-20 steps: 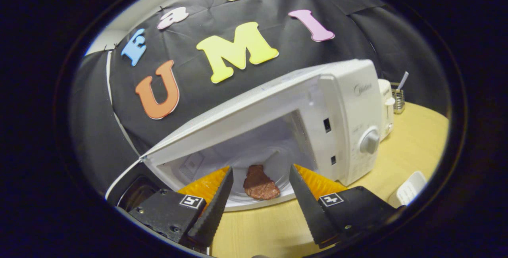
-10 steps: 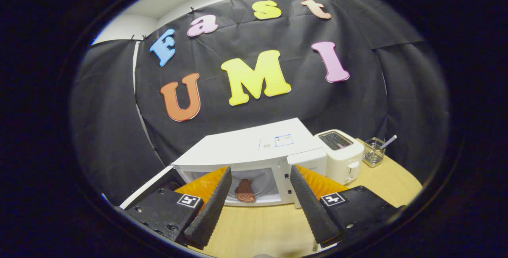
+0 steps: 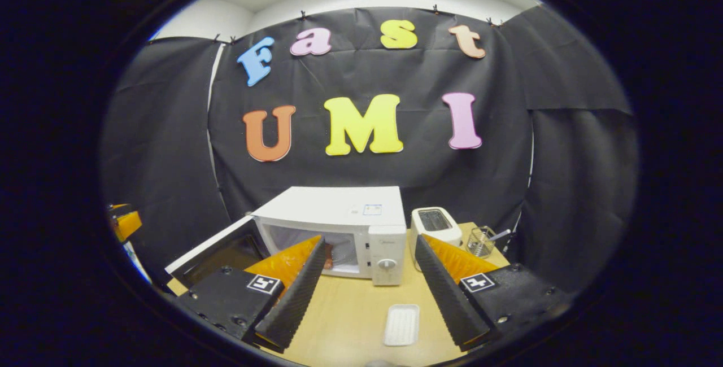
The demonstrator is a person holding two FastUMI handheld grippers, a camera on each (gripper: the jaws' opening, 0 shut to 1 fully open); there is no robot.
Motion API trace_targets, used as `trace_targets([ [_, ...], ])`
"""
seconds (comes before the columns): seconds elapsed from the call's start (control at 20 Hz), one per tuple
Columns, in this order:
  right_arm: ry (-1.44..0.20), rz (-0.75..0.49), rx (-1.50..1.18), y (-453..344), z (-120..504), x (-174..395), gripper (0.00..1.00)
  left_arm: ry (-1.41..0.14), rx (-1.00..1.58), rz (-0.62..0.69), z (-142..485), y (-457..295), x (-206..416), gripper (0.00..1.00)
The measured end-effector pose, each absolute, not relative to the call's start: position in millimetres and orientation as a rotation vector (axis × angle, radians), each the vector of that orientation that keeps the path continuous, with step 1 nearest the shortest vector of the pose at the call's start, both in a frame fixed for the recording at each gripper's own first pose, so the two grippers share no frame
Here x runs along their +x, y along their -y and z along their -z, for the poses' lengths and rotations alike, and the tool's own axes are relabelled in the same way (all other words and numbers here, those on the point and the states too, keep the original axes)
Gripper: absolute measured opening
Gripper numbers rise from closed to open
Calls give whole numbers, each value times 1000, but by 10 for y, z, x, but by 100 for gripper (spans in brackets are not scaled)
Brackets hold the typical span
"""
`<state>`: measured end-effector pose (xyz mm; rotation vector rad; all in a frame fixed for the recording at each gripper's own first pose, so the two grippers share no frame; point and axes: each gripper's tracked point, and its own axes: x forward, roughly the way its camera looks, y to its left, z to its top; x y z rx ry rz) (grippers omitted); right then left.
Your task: Open the microwave oven with the left hand, put the food in, and close the microwave oven.
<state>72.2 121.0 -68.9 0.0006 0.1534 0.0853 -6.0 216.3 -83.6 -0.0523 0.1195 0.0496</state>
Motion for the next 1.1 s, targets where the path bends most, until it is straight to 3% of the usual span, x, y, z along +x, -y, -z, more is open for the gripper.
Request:
trace_targets([
  [0.05, -149, -79, -19, -1159, 656, 640, 90, -121, -55, -56, 873, -2198, -70, 95],
  [0.15, -155, -69, -43, -1085, 610, 519, 90, -123, -74, -80, 964, -2324, -77, 92],
  [0.2, -153, -73, -29, -1086, 583, 467, 100, -130, -87, -71, 1024, -2328, -78, 70],
  [0.25, -159, -75, -12, -1081, 571, 427, 90, -140, -96, -48, 1073, -2284, -69, 72],
  [0.3, -165, -72, 0, -1068, 580, 399, 100, -151, -96, -24, 1116, -2250, -84, 46],
  [0.35, -158, -70, -9, -1061, 552, 384, 100, -155, -86, -7, 1157, -2246, -82, 37],
  [0.4, -160, -63, -29, -1048, 536, 377, 90, -159, -70, -1, 1210, -2262, -82, 40],
  [0.45, -166, -70, -41, -1059, 561, 363, 90, -160, -55, 1, 1287, -2275, -59, 35],
  [0.5, -168, -77, -43, -1090, 551, 354, 100, -159, -32, -3, 1365, -2295, -43, 18],
  [0.55, -168, -79, -46, -1097, 527, 334, 91, -166, -17, -38, 1427, -2373, -18, 17],
  [0.6, -169, -78, -48, -1081, 515, 325, 90, -176, -24, -38, 1523, -2393, -29, 0],
  [0.65, -171, -80, -48, -1086, 517, 300, 100, -194, -32, -48, 1596, -2395, -112, 0],
  [0.7, -176, -81, -46, -1082, 517, 297, 100, -210, -45, -49, 1759, -2394, -36, 0],
  [0.75, -184, -80, -48, -1069, 555, 280, 91, -225, -53, -54, 1876, -2421, -1, 0],
  [0.8, -191, -78, -50, -1055, 571, 265, 100, -236, -60, -54, 1992, -2428, 2, 0],
  [0.85, -197, -73, -56, -1032, 592, 257, 91, -254, -62, -55, 2085, -2416, 10, 0],
  [0.9, -205, -63, -70, -992, 610, 239, 100, -266, -59, -54, 2180, -2401, 3, 0],
  [0.95, -212, -60, -80, -969, 643, 216, 90, -274, -56, -51, 2244, -2380, 30, 0],
  [1.05, -230, -51, -70, -919, 678, 183, 91, -285, -56, -39, 2346, -2332, 71, 0],
  [1.1, -239, -45, -60, -888, 694, 166, 100, -296, -49, -30, 2404, -2311, 103, 0],
])
